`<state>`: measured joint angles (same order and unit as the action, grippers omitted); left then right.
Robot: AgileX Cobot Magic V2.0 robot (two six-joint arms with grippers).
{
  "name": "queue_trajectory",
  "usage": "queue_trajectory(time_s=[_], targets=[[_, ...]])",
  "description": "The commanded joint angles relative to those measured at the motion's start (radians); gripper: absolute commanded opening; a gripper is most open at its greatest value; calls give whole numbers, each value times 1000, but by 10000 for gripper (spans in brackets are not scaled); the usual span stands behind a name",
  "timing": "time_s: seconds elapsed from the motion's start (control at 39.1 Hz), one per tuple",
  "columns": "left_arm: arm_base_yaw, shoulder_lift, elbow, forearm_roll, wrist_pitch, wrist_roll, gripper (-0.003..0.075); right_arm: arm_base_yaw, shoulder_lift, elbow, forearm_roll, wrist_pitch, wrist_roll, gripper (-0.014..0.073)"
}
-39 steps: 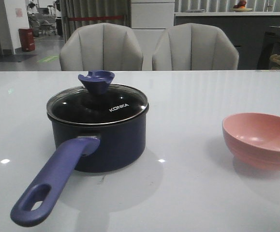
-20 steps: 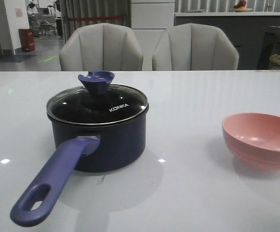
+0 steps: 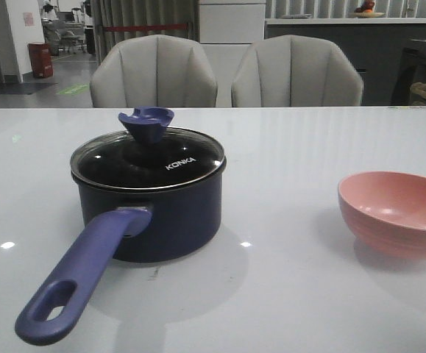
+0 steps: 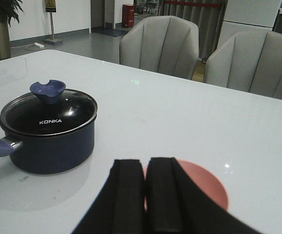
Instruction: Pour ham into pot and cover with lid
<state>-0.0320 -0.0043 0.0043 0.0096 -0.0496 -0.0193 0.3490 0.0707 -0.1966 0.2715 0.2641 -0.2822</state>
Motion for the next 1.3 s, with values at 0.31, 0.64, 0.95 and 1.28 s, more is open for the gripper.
queue_trajectory(time_s=[0.31, 0.64, 0.95, 1.28], targets=[[0, -14, 21, -10, -73, -1, 120, 2, 10, -28, 1, -73, -8, 166], [0, -14, 21, -10, -73, -1, 120, 1, 10, -11, -27, -83, 2, 166], [0, -14, 21, -10, -73, -1, 120, -201, -40, 97, -258, -149, 186, 166], [0, -14, 21, -10, -73, -1, 120, -243, -101, 218, -402, -247, 363, 166]])
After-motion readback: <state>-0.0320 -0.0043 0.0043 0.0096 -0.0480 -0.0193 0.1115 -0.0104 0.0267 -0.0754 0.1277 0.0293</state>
